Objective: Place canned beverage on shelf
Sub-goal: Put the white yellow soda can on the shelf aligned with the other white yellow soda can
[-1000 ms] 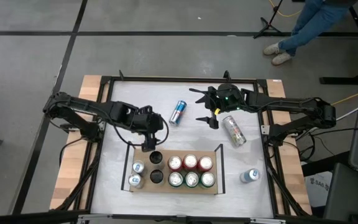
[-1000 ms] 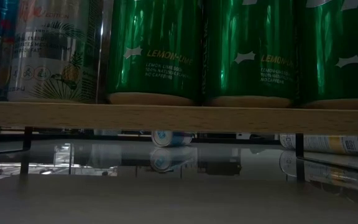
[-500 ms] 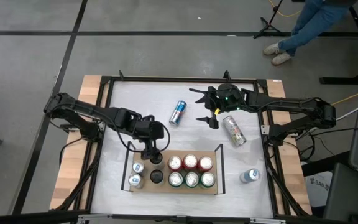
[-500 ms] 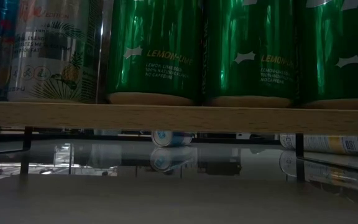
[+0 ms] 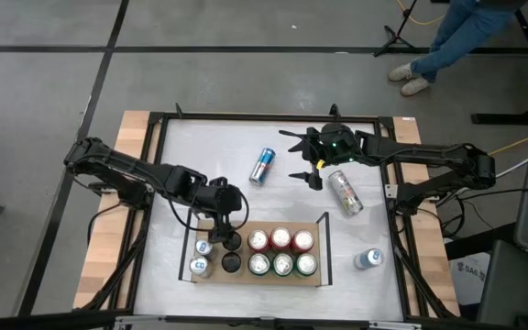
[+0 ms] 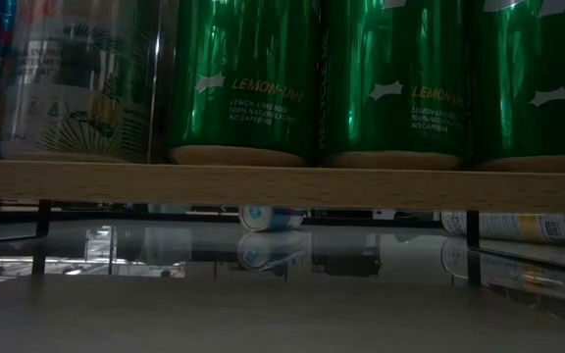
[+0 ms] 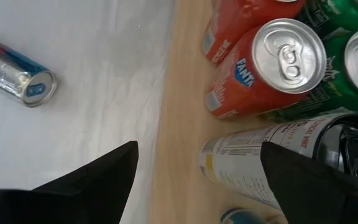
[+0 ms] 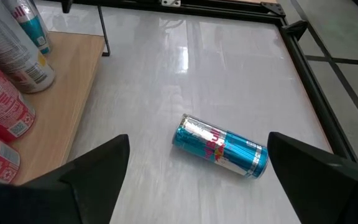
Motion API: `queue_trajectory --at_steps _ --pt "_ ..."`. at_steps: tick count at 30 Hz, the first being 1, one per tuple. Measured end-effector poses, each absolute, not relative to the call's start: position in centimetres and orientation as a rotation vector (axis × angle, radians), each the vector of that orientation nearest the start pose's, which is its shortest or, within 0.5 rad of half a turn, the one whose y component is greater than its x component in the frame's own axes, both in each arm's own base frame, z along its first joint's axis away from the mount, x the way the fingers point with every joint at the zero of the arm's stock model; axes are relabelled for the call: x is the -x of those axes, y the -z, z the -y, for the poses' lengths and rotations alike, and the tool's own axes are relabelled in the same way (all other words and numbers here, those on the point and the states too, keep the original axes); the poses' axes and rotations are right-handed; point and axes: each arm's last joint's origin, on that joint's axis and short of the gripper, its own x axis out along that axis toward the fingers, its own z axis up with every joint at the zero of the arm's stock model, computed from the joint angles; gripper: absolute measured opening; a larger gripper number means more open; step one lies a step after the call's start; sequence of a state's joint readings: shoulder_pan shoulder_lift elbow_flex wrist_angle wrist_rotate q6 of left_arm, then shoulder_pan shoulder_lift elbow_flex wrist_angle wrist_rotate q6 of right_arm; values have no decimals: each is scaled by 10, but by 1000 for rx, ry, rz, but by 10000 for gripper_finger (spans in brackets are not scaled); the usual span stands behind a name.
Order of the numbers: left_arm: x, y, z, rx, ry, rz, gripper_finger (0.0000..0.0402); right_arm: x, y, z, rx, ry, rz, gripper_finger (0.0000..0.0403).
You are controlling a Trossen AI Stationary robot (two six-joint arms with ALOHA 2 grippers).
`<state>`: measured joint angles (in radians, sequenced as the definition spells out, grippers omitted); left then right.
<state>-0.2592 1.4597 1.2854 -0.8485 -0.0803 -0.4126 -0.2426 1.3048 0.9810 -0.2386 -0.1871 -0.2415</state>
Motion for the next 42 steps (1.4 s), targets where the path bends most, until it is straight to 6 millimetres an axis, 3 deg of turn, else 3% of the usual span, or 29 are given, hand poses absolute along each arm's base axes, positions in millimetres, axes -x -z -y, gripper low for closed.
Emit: queue_trajectory --at_steps 8,15,20,26,33,42 --pt "-284 -300 72 201 -65 -1017 337 -276 -286 63 115 -13 -552 372" --pt "-288 -301 55 193 -142 -987 337 -263 -296 62 111 78 -560 372" --pt "-297 -304 31 125 -138 -938 337 -241 -305 60 36 232 -609 372" --pt "-307 -311 -14 60 -97 -831 337 -214 -310 55 -121 313 -675 372" --pt "-310 -319 -58 56 -105 -709 337 -192 -296 49 -300 389 -900 372" --pt "-305 -319 -83 86 -181 -705 337 -171 -284 45 -453 522 -1126 372"
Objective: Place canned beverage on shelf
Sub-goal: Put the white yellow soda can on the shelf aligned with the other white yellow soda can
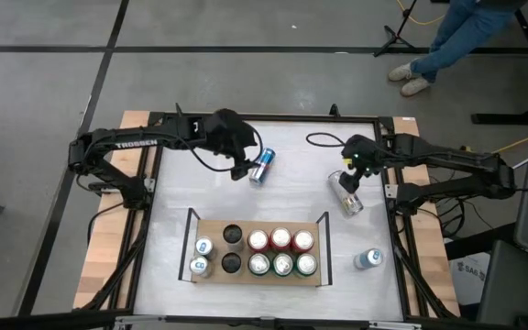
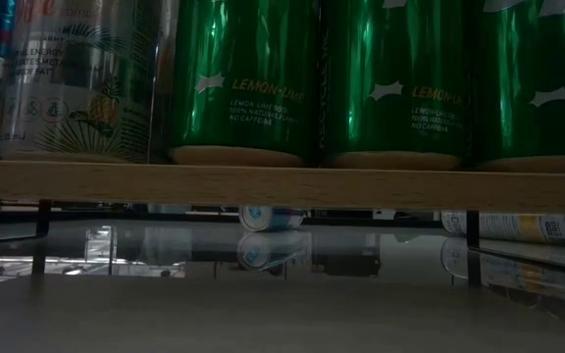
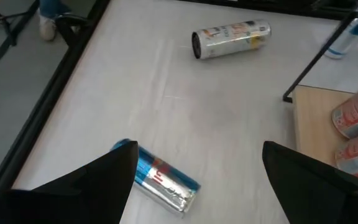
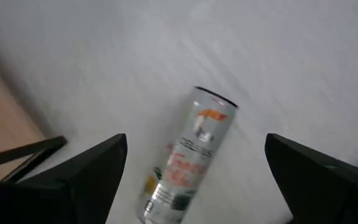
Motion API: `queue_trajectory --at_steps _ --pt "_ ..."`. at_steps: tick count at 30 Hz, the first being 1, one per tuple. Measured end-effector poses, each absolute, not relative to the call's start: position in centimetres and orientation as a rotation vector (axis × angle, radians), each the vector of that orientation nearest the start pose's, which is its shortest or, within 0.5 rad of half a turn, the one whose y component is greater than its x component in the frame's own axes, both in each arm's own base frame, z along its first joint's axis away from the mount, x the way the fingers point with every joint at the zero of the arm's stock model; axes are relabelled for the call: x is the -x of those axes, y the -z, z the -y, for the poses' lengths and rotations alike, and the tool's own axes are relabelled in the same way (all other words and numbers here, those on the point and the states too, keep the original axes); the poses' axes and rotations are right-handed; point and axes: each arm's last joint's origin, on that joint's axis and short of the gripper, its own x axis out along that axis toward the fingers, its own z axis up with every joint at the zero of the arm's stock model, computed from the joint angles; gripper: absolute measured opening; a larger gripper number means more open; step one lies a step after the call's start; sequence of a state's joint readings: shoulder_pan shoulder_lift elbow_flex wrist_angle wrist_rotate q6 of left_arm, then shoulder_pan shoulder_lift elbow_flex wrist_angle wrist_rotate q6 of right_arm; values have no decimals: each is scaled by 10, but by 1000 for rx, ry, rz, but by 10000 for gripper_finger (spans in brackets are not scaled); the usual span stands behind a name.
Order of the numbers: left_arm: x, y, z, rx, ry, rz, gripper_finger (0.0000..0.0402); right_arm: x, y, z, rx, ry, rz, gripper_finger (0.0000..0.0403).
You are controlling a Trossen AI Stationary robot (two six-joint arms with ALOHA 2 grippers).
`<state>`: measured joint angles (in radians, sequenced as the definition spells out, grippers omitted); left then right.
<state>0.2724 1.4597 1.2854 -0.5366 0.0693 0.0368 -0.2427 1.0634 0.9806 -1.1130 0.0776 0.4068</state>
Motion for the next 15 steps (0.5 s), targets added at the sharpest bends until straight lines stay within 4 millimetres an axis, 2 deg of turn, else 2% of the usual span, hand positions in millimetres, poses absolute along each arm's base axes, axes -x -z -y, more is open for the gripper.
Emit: queue_trajectory --at_steps 5,10,15 --pt "-304 -319 -84 88 -185 -705 337 -167 -275 44 -511 602 -1152 372" --pt "-304 -319 -84 88 -185 -706 337 -156 -246 41 -607 655 -1216 372" --pt "-304 -319 -84 88 -185 -706 337 -150 -221 37 -711 632 -1224 372"
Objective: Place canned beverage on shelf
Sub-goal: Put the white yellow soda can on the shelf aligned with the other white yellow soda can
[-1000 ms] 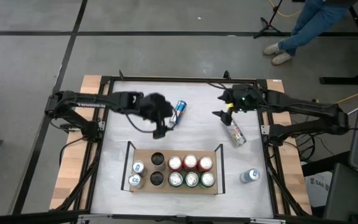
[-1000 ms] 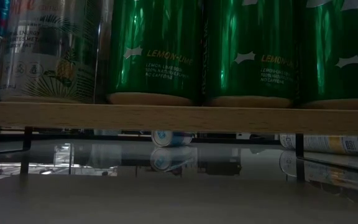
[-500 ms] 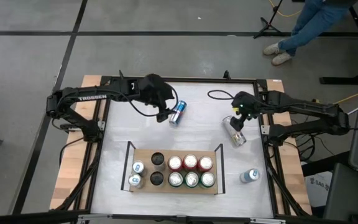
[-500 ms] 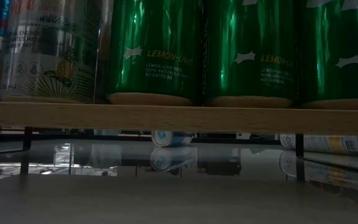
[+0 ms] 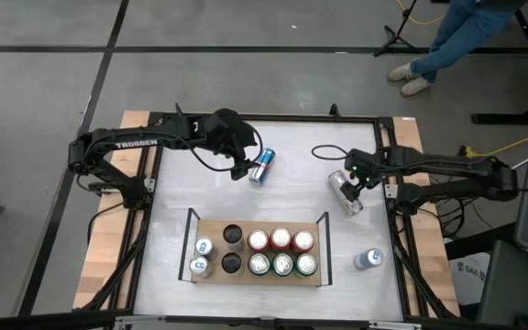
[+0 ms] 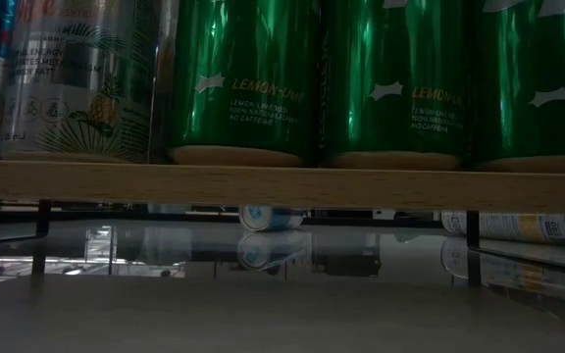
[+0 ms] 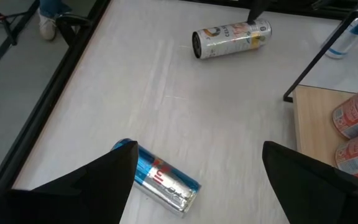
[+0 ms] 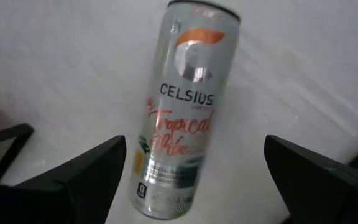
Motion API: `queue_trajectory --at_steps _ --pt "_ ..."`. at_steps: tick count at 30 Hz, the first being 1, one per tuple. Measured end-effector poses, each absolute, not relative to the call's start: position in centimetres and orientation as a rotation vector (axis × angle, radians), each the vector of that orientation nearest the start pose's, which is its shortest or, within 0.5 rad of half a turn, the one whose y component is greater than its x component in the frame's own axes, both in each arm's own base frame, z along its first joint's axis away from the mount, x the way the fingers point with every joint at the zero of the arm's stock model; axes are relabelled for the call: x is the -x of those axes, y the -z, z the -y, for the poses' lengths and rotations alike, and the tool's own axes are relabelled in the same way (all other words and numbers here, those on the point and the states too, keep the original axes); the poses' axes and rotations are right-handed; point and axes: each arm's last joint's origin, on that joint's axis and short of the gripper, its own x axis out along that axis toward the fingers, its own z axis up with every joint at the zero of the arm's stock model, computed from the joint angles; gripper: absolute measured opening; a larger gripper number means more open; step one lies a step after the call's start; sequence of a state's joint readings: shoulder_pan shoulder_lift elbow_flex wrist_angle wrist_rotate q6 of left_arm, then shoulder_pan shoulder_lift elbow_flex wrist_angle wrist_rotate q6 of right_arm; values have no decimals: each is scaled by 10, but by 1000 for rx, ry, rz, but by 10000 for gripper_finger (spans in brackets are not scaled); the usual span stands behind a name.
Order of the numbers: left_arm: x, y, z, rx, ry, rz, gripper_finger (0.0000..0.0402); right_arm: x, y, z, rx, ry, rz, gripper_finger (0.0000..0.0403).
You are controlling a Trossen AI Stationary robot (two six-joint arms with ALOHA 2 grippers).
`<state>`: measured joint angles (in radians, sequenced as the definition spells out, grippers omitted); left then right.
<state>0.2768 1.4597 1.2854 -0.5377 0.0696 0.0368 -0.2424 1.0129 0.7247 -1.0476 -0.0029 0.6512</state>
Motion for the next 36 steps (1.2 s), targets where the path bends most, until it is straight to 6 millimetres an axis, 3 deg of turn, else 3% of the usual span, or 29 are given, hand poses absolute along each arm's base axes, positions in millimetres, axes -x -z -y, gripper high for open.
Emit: queue_trajectory --at_steps 13,36 --pt "-304 -319 -84 87 -186 -706 337 -149 -182 36 -733 606 -1159 372" --pt "-304 -319 -84 88 -187 -705 337 -145 -151 35 -795 631 -1090 362"
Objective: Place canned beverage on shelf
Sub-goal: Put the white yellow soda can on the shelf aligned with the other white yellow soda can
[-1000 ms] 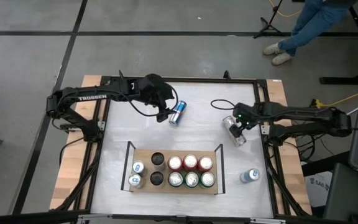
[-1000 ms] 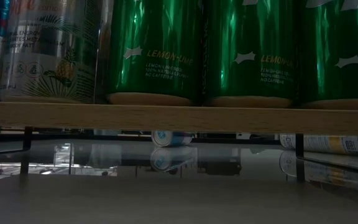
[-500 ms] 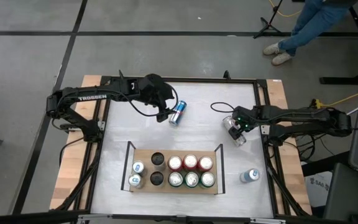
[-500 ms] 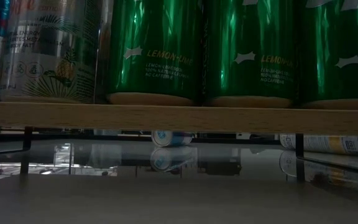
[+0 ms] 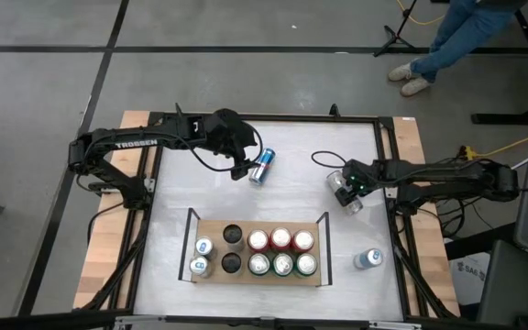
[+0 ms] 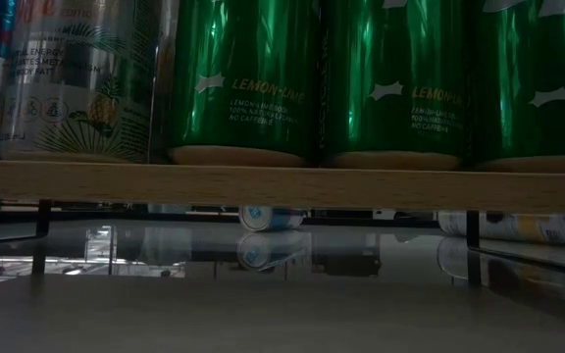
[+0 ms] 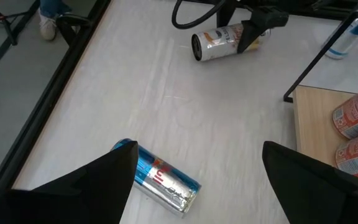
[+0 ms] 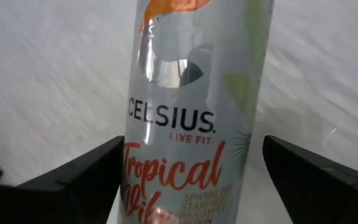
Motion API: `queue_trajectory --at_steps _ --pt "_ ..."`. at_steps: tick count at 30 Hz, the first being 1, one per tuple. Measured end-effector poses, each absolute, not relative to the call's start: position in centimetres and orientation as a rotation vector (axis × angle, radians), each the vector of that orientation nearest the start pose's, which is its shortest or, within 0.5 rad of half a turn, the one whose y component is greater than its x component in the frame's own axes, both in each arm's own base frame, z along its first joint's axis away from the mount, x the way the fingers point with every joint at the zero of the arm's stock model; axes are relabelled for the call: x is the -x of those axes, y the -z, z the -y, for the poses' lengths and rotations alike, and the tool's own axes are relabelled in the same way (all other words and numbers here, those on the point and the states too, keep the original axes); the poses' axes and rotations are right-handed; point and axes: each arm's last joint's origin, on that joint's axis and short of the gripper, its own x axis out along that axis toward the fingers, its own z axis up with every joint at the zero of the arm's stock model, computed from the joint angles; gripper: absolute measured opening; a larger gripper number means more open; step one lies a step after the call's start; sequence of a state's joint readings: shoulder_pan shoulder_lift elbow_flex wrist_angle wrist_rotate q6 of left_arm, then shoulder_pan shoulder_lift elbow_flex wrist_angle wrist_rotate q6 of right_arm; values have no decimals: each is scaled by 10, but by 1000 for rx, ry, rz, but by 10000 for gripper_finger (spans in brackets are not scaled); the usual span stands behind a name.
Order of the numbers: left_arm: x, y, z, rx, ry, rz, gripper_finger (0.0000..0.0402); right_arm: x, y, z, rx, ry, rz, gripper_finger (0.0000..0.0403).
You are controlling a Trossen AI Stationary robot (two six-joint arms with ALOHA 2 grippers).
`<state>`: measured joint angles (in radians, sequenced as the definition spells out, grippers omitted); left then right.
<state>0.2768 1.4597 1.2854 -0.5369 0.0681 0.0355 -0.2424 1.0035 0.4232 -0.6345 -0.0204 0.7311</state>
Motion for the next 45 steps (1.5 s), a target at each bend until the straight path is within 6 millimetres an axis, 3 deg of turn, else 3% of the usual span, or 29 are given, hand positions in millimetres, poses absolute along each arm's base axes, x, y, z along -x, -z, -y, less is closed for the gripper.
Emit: queue_trajectory --at_steps 13,24,38,45 --pt "-304 -319 -84 95 -190 -704 337 -147 -144 37 -774 653 -1021 236" --pt "-305 -321 -85 95 -191 -687 337 -174 -164 47 -629 596 -654 251" --pt "-318 -344 -94 92 -228 -397 337 -196 -204 57 -203 557 -243 248" --pt "-320 -352 -97 79 -236 -318 337 -201 -222 58 -118 523 -64 249"
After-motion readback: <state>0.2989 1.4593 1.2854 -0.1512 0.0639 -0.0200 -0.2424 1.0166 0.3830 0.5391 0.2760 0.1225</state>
